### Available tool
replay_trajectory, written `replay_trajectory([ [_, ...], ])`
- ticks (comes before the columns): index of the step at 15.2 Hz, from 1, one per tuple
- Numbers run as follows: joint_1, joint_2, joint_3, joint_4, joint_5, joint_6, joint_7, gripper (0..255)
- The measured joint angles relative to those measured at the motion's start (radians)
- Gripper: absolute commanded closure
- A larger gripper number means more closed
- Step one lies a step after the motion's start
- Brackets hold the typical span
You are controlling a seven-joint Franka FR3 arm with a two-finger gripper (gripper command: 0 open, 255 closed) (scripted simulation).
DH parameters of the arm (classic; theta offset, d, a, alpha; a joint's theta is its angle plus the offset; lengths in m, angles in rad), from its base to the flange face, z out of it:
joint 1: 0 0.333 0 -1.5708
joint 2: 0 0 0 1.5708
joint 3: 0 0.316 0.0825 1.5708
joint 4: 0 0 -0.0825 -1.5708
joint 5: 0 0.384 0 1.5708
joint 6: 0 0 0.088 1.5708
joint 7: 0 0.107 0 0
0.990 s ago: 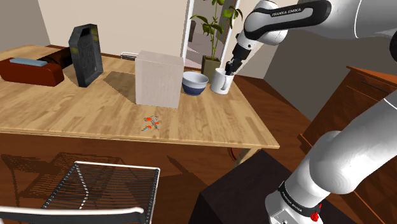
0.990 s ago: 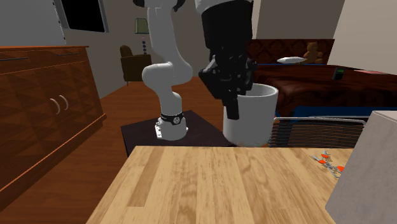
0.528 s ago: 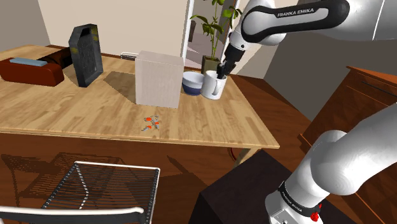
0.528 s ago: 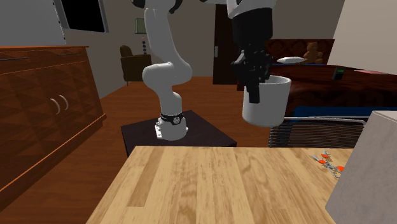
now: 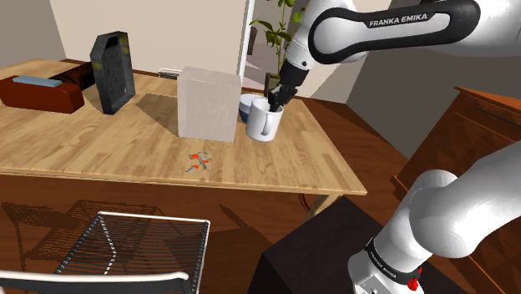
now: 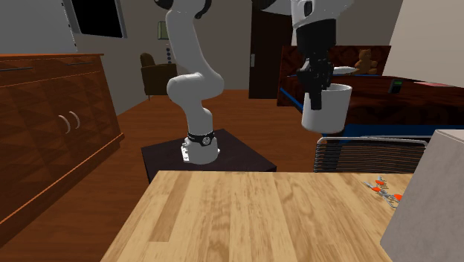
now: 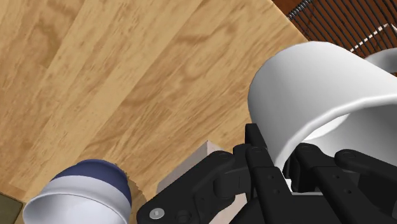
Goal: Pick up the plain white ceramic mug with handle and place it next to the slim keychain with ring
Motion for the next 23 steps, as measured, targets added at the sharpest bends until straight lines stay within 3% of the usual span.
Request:
replay_trajectory([
  [6,0.031,-0.009,0.07,-0.033,0.006,0.025,0.097,255],
  [23,0.032,0.074,0.075,-0.192,0.008,0.267,0.097,255],
])
